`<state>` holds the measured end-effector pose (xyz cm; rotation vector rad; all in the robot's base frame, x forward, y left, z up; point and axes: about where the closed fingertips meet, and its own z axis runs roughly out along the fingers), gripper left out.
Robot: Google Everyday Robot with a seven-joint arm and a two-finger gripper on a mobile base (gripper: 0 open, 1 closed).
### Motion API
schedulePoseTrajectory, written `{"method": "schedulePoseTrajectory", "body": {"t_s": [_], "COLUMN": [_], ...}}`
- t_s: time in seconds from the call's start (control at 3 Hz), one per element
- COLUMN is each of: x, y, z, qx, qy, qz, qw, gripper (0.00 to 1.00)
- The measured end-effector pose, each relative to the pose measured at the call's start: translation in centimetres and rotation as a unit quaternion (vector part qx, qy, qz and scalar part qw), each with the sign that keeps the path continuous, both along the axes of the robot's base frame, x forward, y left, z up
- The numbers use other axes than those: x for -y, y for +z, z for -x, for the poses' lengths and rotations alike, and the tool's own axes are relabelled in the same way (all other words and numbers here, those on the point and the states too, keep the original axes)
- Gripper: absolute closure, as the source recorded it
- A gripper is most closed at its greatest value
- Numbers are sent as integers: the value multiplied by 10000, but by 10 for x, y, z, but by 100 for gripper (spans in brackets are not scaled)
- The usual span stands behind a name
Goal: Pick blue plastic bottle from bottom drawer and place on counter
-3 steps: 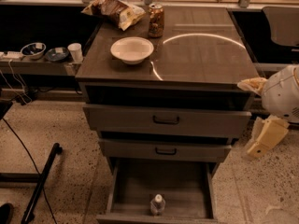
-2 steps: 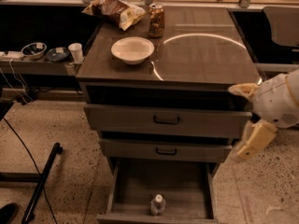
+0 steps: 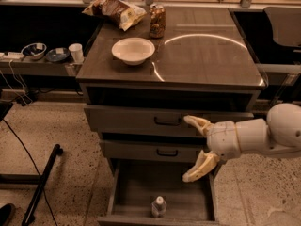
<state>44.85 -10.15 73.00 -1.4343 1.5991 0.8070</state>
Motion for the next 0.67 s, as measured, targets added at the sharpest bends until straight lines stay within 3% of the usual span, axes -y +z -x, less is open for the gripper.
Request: {"method": "schedulePoseTrajectory", "body": {"t_s": [0.33,0.67], "x": [-12,14], "y": [-21,-56], "z": [1,3], "qx": [134,-191], "qy": [271,-35], "qz": [-245,-348], "qw": [9992,9992], "gripper": [0,0]}}
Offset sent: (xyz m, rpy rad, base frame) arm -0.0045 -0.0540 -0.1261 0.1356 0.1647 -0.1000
